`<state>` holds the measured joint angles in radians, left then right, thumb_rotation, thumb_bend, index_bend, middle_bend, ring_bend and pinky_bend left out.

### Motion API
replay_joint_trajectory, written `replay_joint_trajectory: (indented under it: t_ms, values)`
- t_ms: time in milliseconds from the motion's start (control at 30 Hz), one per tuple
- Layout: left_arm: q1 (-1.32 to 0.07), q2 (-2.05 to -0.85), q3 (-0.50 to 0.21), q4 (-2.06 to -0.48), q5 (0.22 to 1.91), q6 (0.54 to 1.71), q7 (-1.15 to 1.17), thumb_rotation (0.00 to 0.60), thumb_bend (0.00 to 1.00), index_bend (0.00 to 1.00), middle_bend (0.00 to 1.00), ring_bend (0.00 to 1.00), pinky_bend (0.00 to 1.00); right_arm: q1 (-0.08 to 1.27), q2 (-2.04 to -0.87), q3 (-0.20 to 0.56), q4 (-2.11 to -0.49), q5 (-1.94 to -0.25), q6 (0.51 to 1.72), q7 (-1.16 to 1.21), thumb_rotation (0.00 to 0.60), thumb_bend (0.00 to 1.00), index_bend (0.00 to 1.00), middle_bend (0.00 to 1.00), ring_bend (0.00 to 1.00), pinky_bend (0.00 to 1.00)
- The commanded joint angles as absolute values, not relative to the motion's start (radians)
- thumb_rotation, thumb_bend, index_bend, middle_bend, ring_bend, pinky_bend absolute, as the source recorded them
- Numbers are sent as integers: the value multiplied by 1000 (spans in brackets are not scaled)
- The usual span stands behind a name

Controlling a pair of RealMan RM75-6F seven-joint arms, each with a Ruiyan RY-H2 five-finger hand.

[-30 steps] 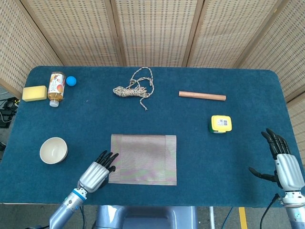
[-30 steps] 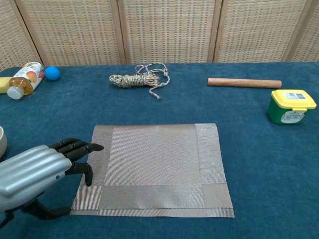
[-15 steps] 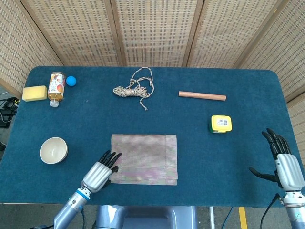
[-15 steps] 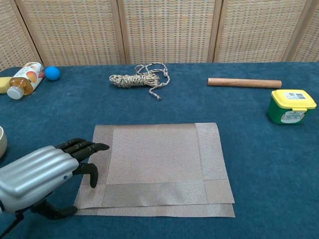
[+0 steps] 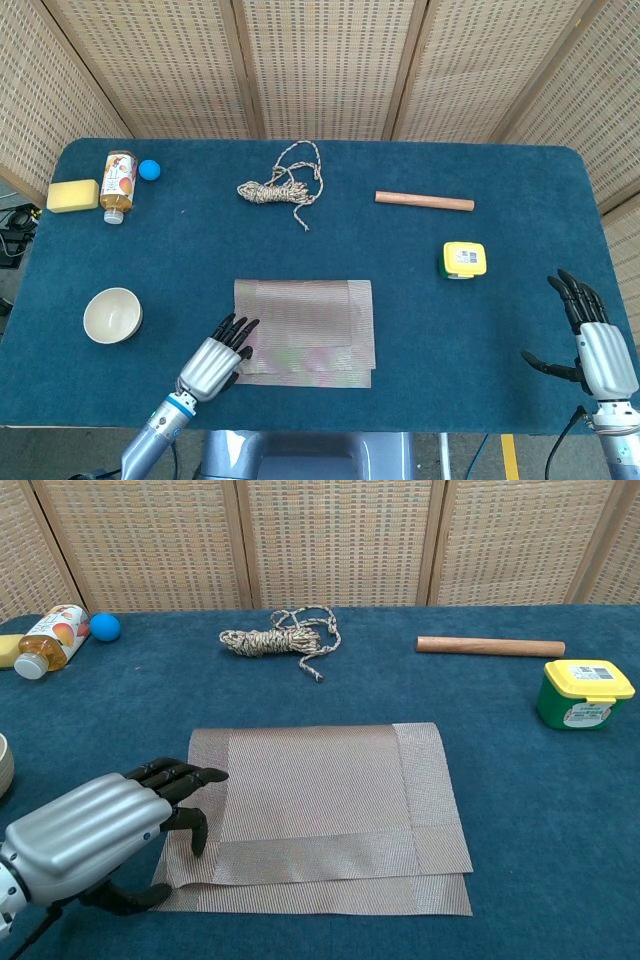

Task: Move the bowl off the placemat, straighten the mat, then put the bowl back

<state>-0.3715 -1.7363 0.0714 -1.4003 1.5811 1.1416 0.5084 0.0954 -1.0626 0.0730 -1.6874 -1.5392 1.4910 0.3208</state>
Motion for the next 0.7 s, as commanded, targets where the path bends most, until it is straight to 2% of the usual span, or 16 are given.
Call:
replay_joint_trajectory:
  t_ms: [33,400,600,700]
  values:
    - [-373,-1743,68,-1399,1579,1143,512,600,262,400,0,0,0,96,-1063,73,-1688,-1539,1491,320,600,150,0,0,0,0]
    - [-380,-1771,55,-1389,1587,1162,533,600,262,309,0,0,0,95,-1060,73,-1690,-1537,1489,323,600,150,0,0,0,0]
    - [-384,-1777,52,-1390,1573,1152,549,600,262,342,0,0,0,96,-1059,72,-1691,-1537,1486,323,600,150,0,0,0,0]
    - [-386,-1780,51,-1391,1570,1150,551,600,309,377,0,0,0,96,-1059,72,-1691,-1536,1485,322,600,150,0,0,0,0]
